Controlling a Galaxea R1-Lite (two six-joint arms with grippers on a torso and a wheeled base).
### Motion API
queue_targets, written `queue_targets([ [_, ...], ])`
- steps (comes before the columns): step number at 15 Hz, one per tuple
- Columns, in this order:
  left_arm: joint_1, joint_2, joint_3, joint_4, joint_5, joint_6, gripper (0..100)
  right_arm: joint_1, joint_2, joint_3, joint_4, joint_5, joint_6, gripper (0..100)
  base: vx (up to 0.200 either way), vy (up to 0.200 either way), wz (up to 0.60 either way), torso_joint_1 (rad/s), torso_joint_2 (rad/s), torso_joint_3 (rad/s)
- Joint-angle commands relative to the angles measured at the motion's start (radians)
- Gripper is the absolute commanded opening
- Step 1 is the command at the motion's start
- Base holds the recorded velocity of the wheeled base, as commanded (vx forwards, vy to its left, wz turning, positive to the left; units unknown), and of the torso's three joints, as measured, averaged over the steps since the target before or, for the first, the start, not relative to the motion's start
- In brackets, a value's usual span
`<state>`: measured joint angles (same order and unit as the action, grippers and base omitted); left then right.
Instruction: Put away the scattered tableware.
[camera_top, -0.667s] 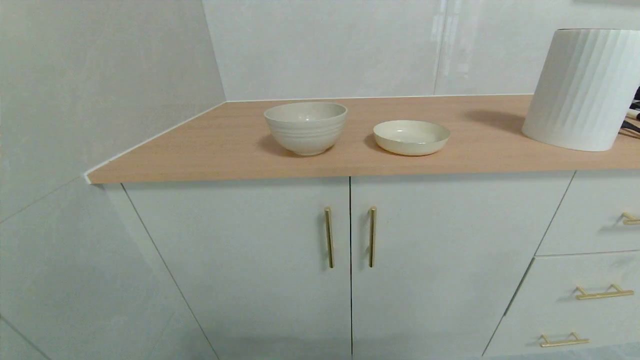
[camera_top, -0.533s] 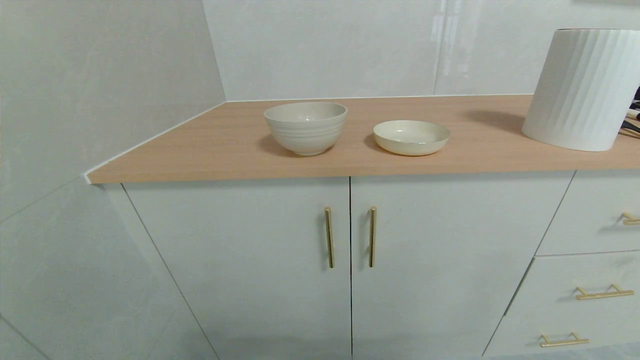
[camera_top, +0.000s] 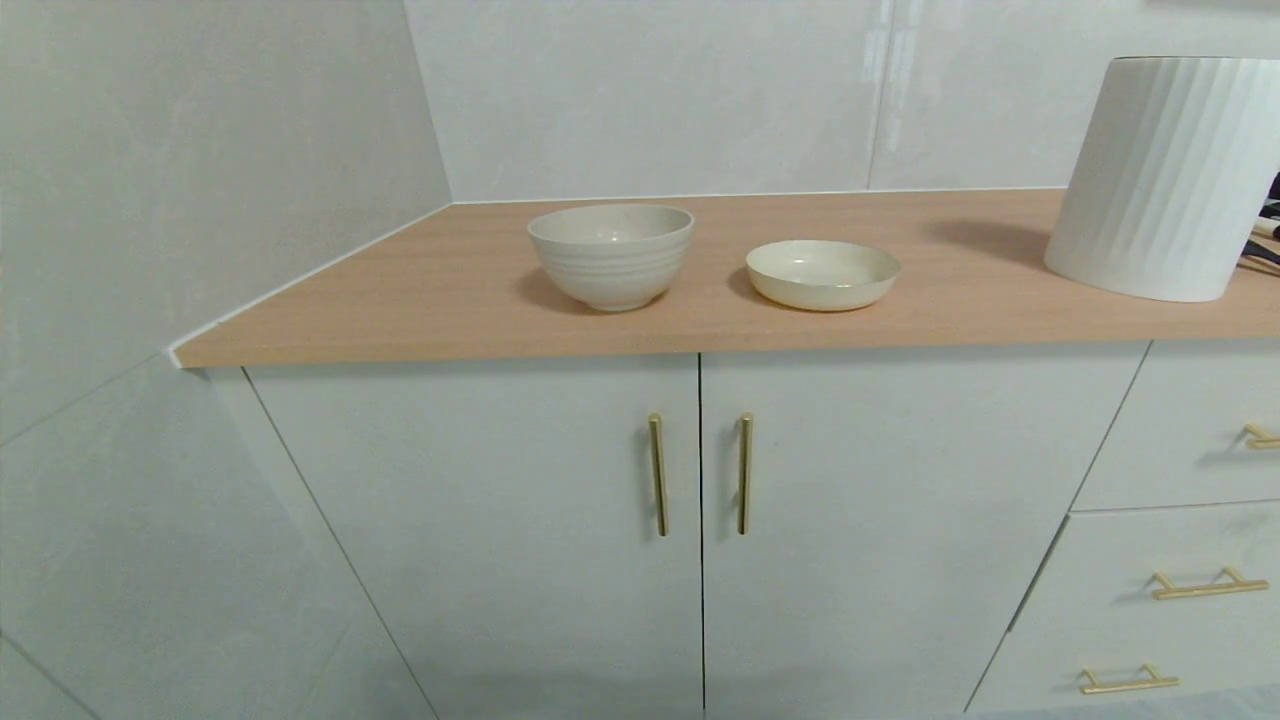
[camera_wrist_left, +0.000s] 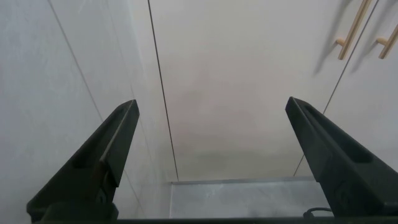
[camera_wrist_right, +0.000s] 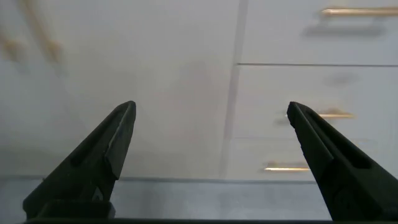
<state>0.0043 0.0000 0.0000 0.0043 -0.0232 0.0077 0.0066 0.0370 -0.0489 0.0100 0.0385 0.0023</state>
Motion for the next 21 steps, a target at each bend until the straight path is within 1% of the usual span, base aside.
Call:
queue_targets([
  [1,0.0,0.002,0.0,0.0,0.0,0.0,100,0.027,0.19,-0.246,-0.012,0.139,0.131,100,0.0,0.0,0.0,0.0,0.0,0.0],
  [2,0.0,0.002,0.0,0.0,0.0,0.0,100,0.035,0.368,-0.322,-0.013,0.325,0.122,100,0.0,0.0,0.0,0.0,0.0,0.0],
  [3,0.0,0.002,-0.002,0.0,0.0,0.0,100,0.035,0.491,-0.356,-0.015,0.393,0.12,100,0.0,0.0,0.0,0.0,0.0,0.0],
  [4,0.0,0.002,0.0,0.0,0.0,0.0,100,0.049,0.59,-0.384,-0.015,0.426,0.117,100,0.0,0.0,0.0,0.0,0.0,0.0],
  [5,0.0,0.002,0.0,0.0,0.0,0.0,100,0.148,0.773,-0.456,-0.018,0.445,0.102,100,0.0,0.0,0.0,0.0,0.0,0.0],
  [6,0.0,0.002,0.0,0.0,0.0,0.0,100,0.222,0.856,-0.496,-0.018,0.437,0.102,100,0.0,0.0,0.0,0.0,0.0,0.0],
  [9,0.0,0.002,0.0,0.0,0.0,0.0,100,0.47,1.192,-0.652,-0.031,0.334,0.1,100,0.0,0.0,0.0,0.0,0.0,0.0],
  [11,0.0,0.002,0.0,0.0,0.0,0.0,100,0.495,1.347,-0.729,-0.093,0.327,0.1,100,0.0,0.0,0.0,0.0,0.0,0.0],
  [13,0.0,0.002,0.0,0.0,0.0,0.0,100,0.524,1.445,-0.744,-0.17,0.373,0.104,100,0.0,0.0,0.0,0.0,0.0,0.0],
  [14,0.0,0.002,0.0,0.0,0.0,0.0,100,0.527,1.502,-0.763,-0.212,0.4,0.104,100,0.0,0.0,0.0,0.0,0.0,0.0],
  [15,0.0,0.002,0.0,0.0,0.0,0.0,100,0.54,1.563,-0.799,-0.249,0.405,0.105,100,0.0,0.0,0.0,0.0,0.0,0.0],
  [16,0.0,0.002,0.0,0.0,0.0,0.0,100,0.544,1.614,-0.838,-0.268,0.405,0.105,100,0.0,0.0,0.0,0.0,0.0,0.0],
  [19,0.0,0.002,0.0,0.0,0.0,0.0,100,0.564,1.709,-0.896,-0.28,0.406,0.107,100,0.0,0.0,0.0,0.0,0.0,0.0],
  [20,0.0,0.002,0.0,0.0,0.0,0.0,100,0.564,1.755,-0.901,-0.318,0.405,0.107,100,0.0,0.0,0.0,0.0,0.0,0.0],
  [21,0.0,0.002,0.0,0.0,0.0,0.0,100,0.564,1.798,-0.896,-0.392,0.402,0.108,100,0.0,0.0,0.0,0.0,0.0,0.0],
])
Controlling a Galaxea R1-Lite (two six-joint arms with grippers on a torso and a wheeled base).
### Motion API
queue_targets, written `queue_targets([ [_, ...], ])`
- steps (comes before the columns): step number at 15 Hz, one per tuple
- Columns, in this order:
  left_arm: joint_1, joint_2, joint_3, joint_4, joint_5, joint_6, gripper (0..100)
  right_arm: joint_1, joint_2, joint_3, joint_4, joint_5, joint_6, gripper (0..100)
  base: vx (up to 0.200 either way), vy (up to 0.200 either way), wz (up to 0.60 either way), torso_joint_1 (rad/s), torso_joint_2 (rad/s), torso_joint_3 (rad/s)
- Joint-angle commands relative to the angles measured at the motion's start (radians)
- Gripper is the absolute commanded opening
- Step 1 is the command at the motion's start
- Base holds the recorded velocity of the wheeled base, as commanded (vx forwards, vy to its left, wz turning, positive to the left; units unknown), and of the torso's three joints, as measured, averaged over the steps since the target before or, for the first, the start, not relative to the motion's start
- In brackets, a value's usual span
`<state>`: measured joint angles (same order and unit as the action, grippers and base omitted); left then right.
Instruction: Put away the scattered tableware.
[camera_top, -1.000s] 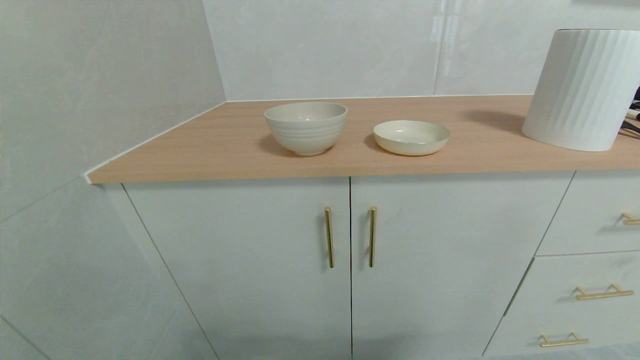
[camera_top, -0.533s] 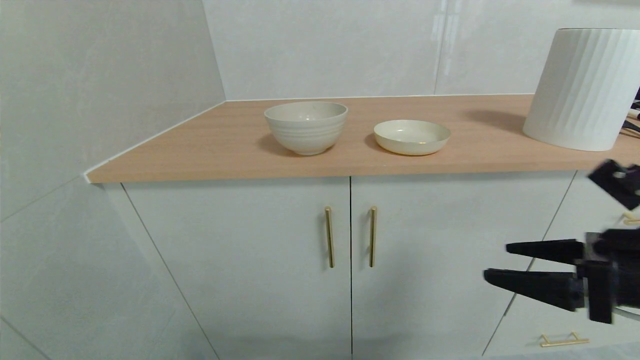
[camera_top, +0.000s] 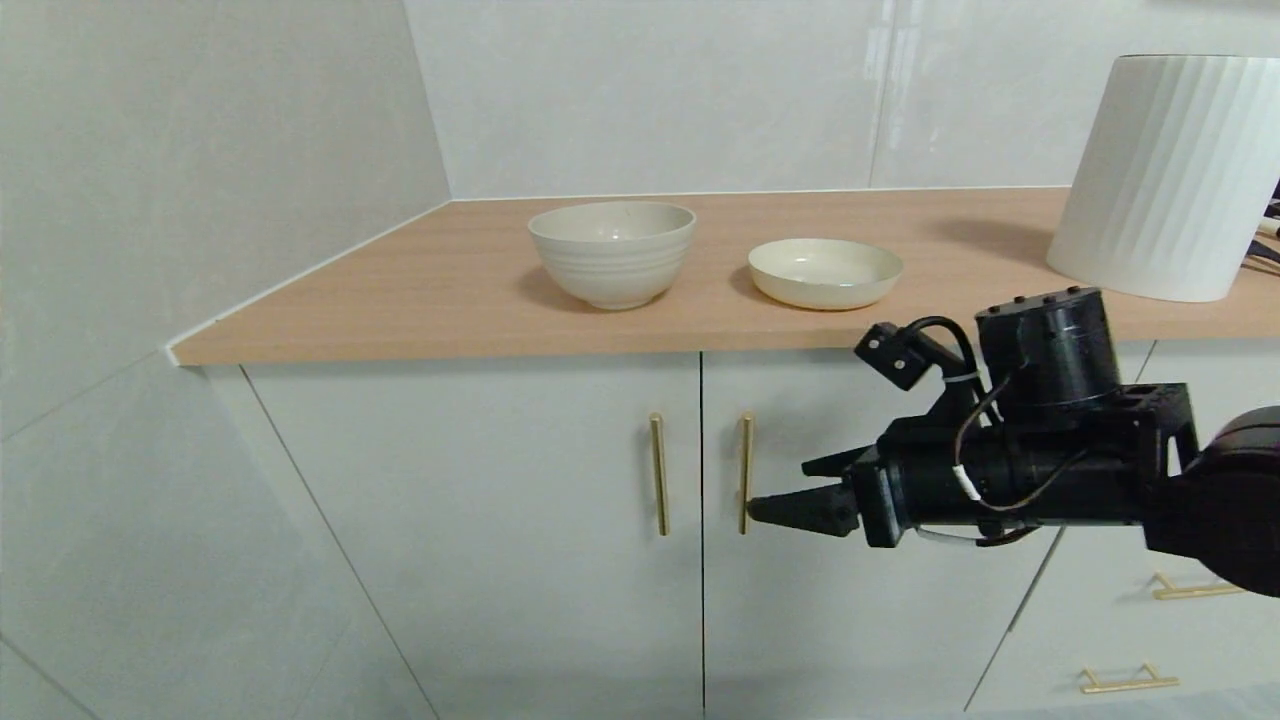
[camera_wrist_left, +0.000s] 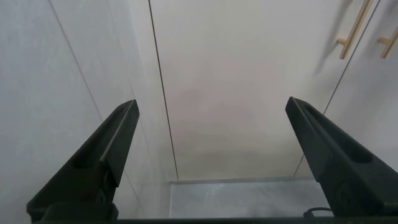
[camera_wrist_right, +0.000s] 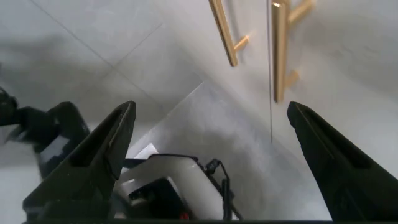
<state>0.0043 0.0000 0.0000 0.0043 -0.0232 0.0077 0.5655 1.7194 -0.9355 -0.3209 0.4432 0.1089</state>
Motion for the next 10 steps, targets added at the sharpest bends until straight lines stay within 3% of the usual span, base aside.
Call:
queue_targets([
  [1,0.0,0.002,0.0,0.0,0.0,0.0,100,0.005,0.146,-0.003,-0.13,-0.004,0.009,100,0.0,0.0,0.0,0.0,0.0,0.0],
  [10,0.0,0.002,0.0,0.0,0.0,0.0,100,0.019,0.259,0.038,-0.397,-0.004,0.095,100,0.0,0.0,0.0,0.0,0.0,0.0],
])
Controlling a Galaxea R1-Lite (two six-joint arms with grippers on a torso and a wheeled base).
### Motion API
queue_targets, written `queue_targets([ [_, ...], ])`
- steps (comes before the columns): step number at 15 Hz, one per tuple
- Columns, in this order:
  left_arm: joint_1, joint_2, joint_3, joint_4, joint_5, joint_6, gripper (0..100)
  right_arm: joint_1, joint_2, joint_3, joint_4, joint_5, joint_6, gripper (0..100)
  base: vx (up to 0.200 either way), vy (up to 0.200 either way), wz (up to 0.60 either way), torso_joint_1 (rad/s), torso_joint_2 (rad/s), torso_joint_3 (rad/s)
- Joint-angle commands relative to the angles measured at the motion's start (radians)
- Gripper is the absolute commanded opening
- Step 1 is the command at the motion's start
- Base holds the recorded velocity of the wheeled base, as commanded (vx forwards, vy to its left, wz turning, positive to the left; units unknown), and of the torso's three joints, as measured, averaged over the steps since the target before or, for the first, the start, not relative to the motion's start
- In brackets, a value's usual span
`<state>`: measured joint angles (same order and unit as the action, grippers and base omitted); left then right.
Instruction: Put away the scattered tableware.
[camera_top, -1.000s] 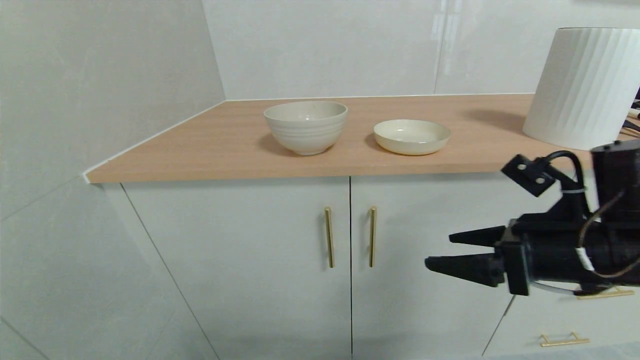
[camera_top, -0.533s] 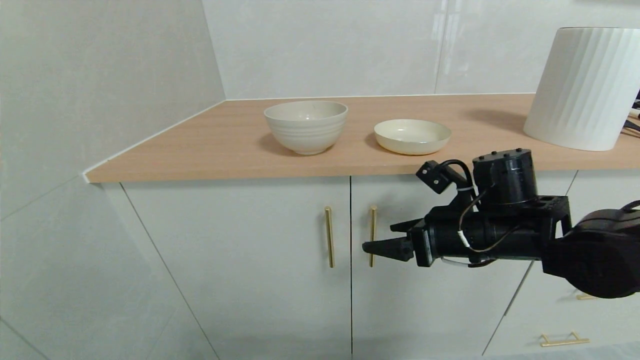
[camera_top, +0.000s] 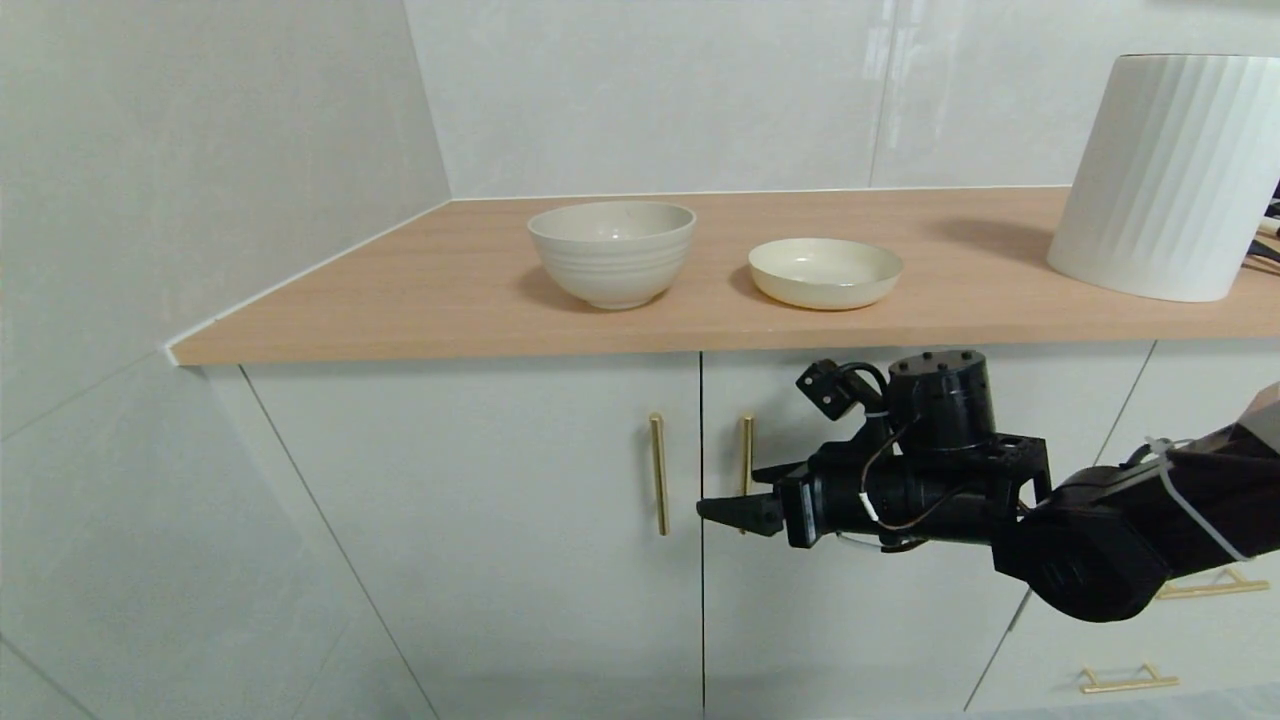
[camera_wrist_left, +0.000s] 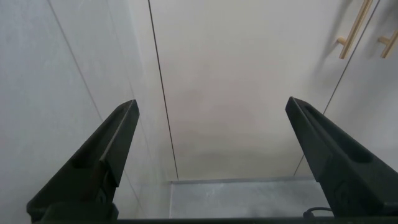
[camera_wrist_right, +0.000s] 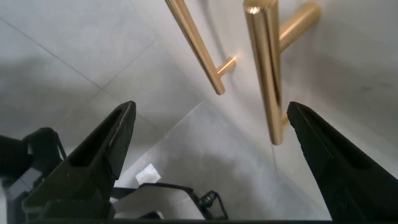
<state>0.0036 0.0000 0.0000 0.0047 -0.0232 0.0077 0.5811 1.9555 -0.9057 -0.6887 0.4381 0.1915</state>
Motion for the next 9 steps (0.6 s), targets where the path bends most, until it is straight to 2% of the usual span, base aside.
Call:
queue_targets([
  [1,0.001,0.002,0.0,0.0,0.0,0.0,100,0.003,0.034,0.01,-0.063,-0.001,0.025,100,0.0,0.0,0.0,0.0,0.0,0.0],
  [6,0.001,0.002,0.0,0.0,0.0,0.0,100,0.003,0.052,0.007,-0.097,-0.047,0.039,100,0.0,0.0,0.0,0.0,0.0,0.0],
  [9,0.001,0.002,0.0,0.0,0.0,0.0,100,0.02,0.071,0.011,-0.186,-0.048,0.088,100,0.0,0.0,0.0,0.0,0.0,0.0],
])
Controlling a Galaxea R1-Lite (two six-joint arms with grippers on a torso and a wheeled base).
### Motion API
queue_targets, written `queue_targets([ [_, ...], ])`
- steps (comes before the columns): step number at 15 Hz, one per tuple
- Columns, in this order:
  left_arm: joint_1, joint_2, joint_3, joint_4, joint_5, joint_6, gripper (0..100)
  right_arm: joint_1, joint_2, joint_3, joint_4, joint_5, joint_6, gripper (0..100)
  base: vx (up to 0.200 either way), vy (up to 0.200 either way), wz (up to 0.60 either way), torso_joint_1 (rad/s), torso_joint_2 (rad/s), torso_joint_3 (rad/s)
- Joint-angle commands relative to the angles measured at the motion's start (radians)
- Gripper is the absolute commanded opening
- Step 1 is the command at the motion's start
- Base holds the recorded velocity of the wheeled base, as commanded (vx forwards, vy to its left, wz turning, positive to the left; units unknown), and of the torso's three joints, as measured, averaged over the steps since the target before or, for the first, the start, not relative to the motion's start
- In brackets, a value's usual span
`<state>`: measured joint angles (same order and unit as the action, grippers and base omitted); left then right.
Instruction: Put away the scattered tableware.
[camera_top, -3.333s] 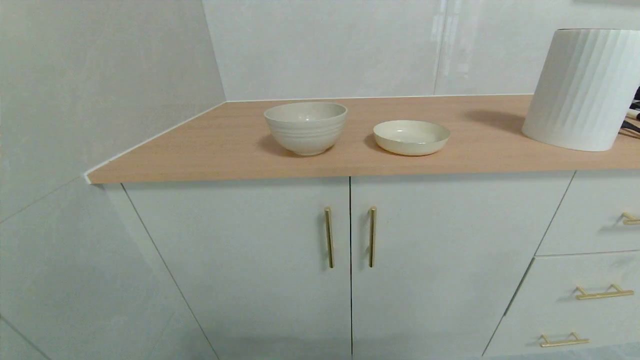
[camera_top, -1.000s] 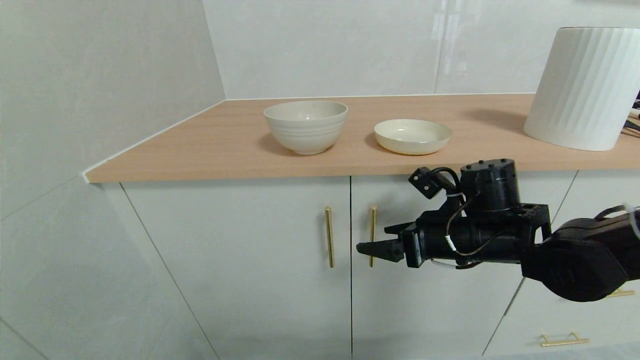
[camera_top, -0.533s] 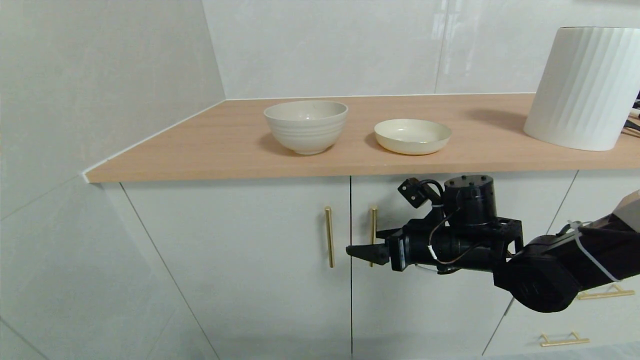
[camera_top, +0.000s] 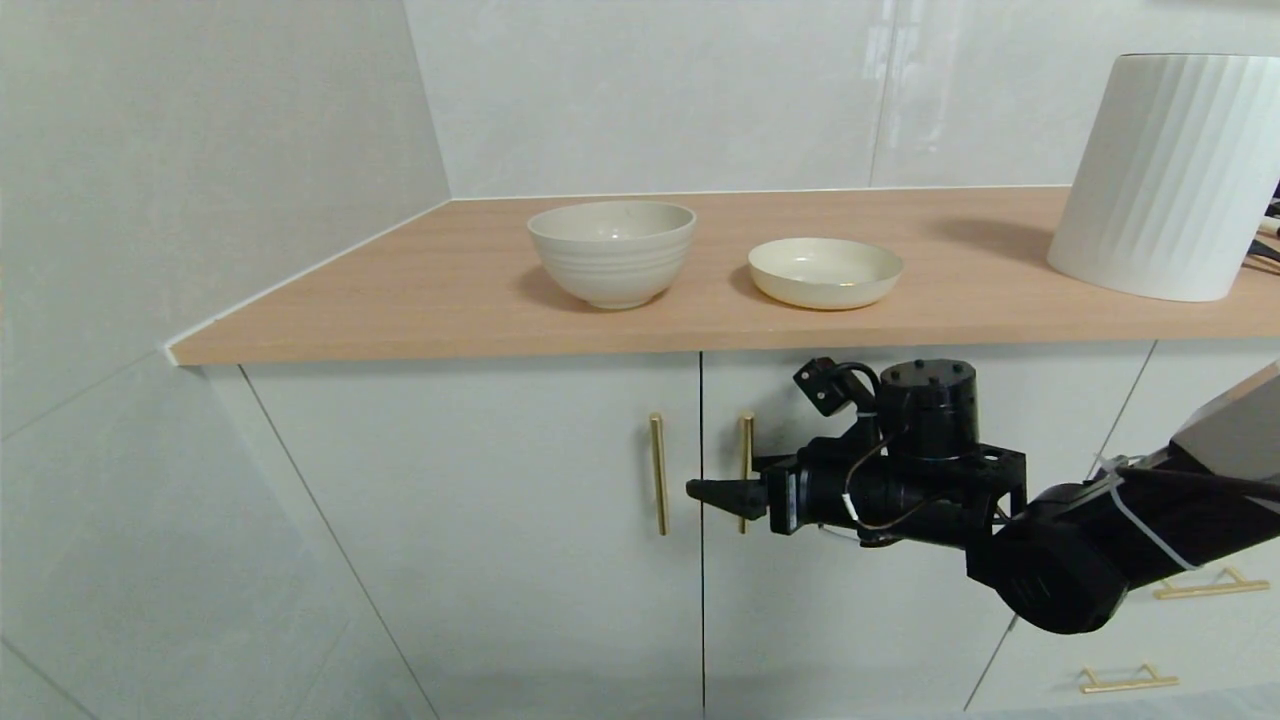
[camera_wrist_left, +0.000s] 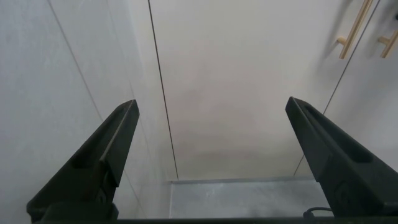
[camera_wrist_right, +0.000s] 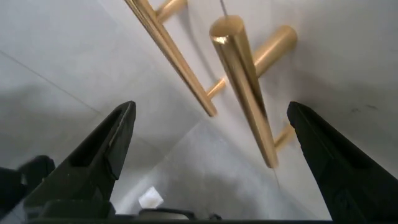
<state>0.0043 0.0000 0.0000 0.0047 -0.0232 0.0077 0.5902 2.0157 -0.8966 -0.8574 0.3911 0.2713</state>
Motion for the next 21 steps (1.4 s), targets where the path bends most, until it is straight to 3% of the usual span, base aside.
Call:
queue_targets([
  [1,0.0,0.002,0.0,0.0,0.0,0.0,100,0.014,0.017,0.011,-0.048,-0.001,0.016,100,0.0,0.0,0.0,0.0,0.0,0.0],
  [7,0.0,0.002,0.0,0.0,0.0,0.0,100,0.036,0.005,0.073,-0.094,0.0,0.019,100,0.0,0.0,0.0,0.0,0.0,0.0],
  [11,0.0,0.002,0.0,0.0,0.0,0.0,100,0.062,0.001,0.128,-0.196,0.006,0.02,100,0.0,0.0,0.0,0.0,0.0,0.0],
  [21,0.0,0.002,0.0,0.0,0.0,0.0,100,0.076,-0.074,0.202,-0.203,0.008,0.019,100,0.0,0.0,0.0,0.0,0.0,0.0],
])
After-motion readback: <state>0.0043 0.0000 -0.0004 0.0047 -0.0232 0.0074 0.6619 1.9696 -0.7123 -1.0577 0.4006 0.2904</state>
